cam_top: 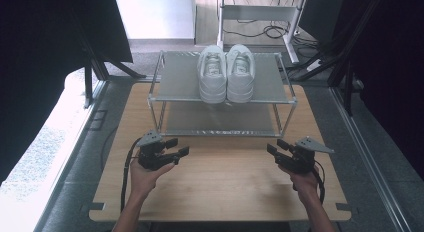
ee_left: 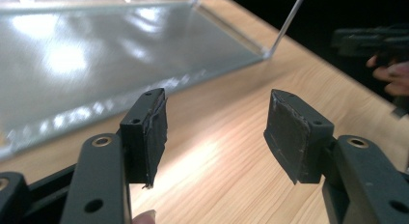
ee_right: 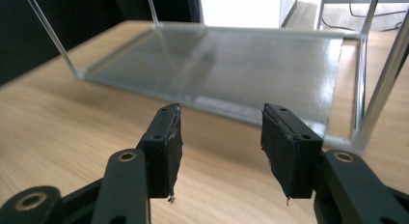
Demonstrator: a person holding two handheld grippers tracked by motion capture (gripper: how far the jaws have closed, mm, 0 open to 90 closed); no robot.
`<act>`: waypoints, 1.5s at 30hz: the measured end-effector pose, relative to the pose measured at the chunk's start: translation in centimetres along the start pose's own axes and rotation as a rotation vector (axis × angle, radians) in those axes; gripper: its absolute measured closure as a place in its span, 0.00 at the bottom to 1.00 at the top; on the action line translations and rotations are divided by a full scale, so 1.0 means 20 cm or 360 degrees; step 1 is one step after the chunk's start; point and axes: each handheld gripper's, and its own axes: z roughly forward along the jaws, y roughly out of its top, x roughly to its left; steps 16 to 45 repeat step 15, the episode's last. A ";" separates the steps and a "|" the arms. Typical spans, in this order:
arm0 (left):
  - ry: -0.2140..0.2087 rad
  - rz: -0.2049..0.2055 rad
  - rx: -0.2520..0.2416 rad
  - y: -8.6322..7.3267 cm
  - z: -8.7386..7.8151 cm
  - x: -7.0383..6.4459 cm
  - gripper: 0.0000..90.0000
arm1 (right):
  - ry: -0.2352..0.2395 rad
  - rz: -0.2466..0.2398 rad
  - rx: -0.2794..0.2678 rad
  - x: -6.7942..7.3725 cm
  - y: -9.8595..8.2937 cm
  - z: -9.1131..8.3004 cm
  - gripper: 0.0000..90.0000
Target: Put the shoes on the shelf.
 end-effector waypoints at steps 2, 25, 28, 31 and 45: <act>0.0001 -0.0029 0.0001 -0.04 -0.01 0.02 0.45 | -0.0013 -0.0013 0.0017 0.00 -0.02 0.01 0.55; 0.0014 -0.0079 -0.0074 -0.06 -0.03 0.06 0.42 | -0.0085 -0.0036 0.0085 -0.03 -0.10 0.02 0.50; 0.0014 -0.0079 -0.0074 -0.06 -0.03 0.06 0.42 | -0.0085 -0.0036 0.0085 -0.03 -0.10 0.02 0.50; 0.0014 -0.0079 -0.0074 -0.06 -0.03 0.06 0.42 | -0.0085 -0.0036 0.0085 -0.03 -0.10 0.02 0.50; 0.0014 -0.0079 -0.0074 -0.06 -0.03 0.06 0.42 | -0.0085 -0.0036 0.0085 -0.03 -0.10 0.02 0.50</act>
